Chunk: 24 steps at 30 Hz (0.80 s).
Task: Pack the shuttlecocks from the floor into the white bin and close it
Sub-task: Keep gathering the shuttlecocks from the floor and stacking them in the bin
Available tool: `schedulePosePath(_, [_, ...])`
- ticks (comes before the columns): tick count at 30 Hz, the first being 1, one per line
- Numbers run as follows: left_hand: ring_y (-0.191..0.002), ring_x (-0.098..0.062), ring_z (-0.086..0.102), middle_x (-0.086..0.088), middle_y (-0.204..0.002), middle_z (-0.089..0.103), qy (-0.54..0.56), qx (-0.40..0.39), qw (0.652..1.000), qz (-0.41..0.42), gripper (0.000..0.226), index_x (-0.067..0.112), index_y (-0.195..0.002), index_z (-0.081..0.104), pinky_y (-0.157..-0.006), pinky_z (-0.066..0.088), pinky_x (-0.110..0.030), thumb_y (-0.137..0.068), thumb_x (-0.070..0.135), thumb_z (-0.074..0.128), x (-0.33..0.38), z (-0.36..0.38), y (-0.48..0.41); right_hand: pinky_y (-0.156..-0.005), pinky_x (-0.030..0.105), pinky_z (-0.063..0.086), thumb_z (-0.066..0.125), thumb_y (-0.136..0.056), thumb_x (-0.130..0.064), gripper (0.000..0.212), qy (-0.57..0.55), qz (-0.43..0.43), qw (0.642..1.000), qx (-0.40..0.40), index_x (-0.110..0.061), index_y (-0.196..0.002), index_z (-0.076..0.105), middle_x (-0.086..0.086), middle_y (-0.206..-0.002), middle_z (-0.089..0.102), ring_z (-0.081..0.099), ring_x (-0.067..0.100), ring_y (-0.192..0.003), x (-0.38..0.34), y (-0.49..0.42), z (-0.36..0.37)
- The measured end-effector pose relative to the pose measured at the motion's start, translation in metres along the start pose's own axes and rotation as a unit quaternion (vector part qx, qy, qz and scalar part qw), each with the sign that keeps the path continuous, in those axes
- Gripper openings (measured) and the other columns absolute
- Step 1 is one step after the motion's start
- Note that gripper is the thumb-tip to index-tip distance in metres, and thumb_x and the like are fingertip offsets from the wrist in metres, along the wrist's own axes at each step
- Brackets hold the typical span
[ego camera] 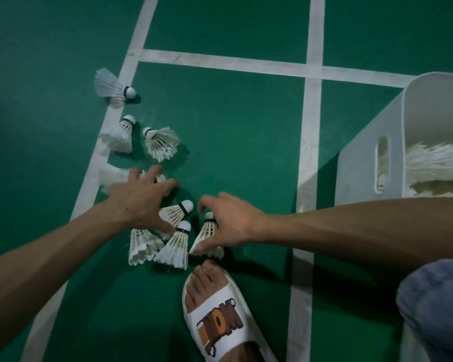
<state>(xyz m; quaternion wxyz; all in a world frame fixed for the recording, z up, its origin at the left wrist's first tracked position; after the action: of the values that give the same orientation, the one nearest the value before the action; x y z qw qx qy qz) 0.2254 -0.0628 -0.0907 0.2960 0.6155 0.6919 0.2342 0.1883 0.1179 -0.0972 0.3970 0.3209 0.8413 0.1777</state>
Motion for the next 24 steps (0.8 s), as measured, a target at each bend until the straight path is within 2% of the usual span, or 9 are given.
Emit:
schedulePosePath(3, [-0.133,-0.039,0.018,-0.005,-0.148,0.018,0.016,-0.001,1.000,0.022,0.094,0.033,-0.138,0.033,-0.102,0.041,-0.052,-0.060,0.067,0.073,0.005,0.005,-0.002,-0.083,0.032,0.047,0.077,-0.066,-0.056,0.070,-0.009,-0.001,1.000,-0.022,-0.025,-0.121,0.047,0.006,-0.107,0.042,0.051,0.027,-0.098,-0.002,0.002,0.007])
schedulePosePath(8, [-0.124,-0.033,0.030,-0.002,-0.140,0.030,0.055,0.033,0.997,0.054,0.072,0.028,-0.126,0.046,-0.099,0.040,-0.043,-0.065,0.057,0.071,0.016,0.011,-0.004,-0.083,0.022,0.040,0.077,-0.072,-0.038,0.054,-0.051,-0.013,0.998,-0.030,-0.020,-0.121,0.062,0.000,-0.093,0.045,0.036,0.020,-0.113,0.000,0.004,0.006])
schedulePosePath(10, [-0.120,-0.032,0.036,-0.001,-0.135,0.036,0.073,0.049,0.994,0.067,0.069,0.028,-0.119,0.050,-0.100,0.037,-0.044,-0.061,0.059,0.068,0.015,0.015,-0.007,-0.084,0.024,0.042,0.077,-0.073,-0.039,0.052,-0.054,-0.009,0.998,-0.024,-0.018,-0.119,0.064,-0.002,-0.089,0.048,0.037,0.020,-0.113,0.002,0.004,0.002])
schedulePosePath(12, [-0.115,-0.029,0.041,0.001,-0.130,0.041,0.101,0.044,0.992,0.068,0.065,0.029,-0.113,0.052,-0.099,0.037,-0.044,-0.057,0.058,0.068,0.015,0.014,-0.008,-0.085,0.027,0.044,0.075,-0.073,-0.045,0.049,-0.063,0.008,0.998,-0.002,-0.014,-0.109,0.068,0.007,-0.098,0.060,0.041,0.021,-0.112,0.004,0.003,-0.005])
schedulePosePath(14, [-0.114,-0.028,0.044,0.000,-0.128,0.044,0.121,0.043,0.990,0.061,0.061,0.029,-0.109,0.056,-0.098,0.039,-0.043,-0.054,0.053,0.068,0.016,0.009,-0.008,-0.084,0.031,0.045,0.073,-0.073,-0.051,0.049,-0.057,0.014,0.998,0.028,-0.011,-0.100,0.066,0.010,-0.098,0.063,0.044,0.021,-0.108,0.004,0.003,-0.015])
schedulePosePath(17, [-0.110,-0.026,0.051,-0.007,-0.129,0.049,0.174,0.088,0.979,0.064,0.040,0.025,-0.096,0.062,-0.096,0.042,-0.039,-0.059,0.034,0.074,0.021,-0.006,-0.009,-0.083,0.031,0.045,0.075,-0.071,-0.050,0.047,-0.046,0.017,0.996,0.072,-0.018,-0.101,0.057,0.006,-0.106,0.049,0.047,0.021,-0.102,0.008,0.008,-0.042])
schedulePosePath(19, [-0.113,-0.027,0.050,-0.009,-0.130,0.048,0.182,0.106,0.974,0.077,0.033,0.023,-0.097,0.061,-0.097,0.040,-0.037,-0.066,0.025,0.072,0.026,-0.015,-0.010,-0.086,0.032,0.047,0.076,-0.070,-0.046,0.046,-0.038,0.019,0.994,0.103,-0.020,-0.102,0.055,0.005,-0.110,0.041,0.051,0.021,-0.099,0.012,0.014,-0.064])
schedulePosePath(22, [-0.123,-0.023,0.042,-0.008,-0.127,0.053,0.154,0.097,0.980,0.087,0.045,0.021,-0.112,0.060,-0.099,0.029,-0.038,-0.074,0.043,0.048,0.040,-0.013,-0.012,-0.085,0.032,0.047,0.077,-0.070,-0.044,0.046,-0.027,0.035,0.991,0.128,-0.020,-0.101,0.054,0.004,-0.109,0.040,0.051,0.022,-0.099,0.023,0.024,-0.083])
schedulePosePath(24, [-0.127,-0.019,0.038,-0.007,-0.129,0.054,0.188,0.103,0.974,0.067,0.060,0.023,-0.121,0.056,-0.101,0.026,-0.038,-0.076,0.050,0.029,0.051,-0.013,-0.014,-0.080,0.030,0.045,0.078,-0.070,-0.042,0.045,-0.024,0.051,0.991,0.124,-0.020,-0.100,0.053,0.004,-0.108,0.040,0.051,0.021,-0.099,0.030,0.031,-0.086])
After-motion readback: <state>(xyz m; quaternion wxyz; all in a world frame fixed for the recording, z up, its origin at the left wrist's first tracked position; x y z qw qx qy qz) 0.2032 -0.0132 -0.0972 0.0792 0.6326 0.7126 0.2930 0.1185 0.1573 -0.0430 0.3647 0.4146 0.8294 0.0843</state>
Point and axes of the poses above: each hand's wrist, its own y-axis away from the middle knuckle, its own z-axis out of the palm, x = y × z, the point moved 2 cm from there along -y, towards the middle knuckle
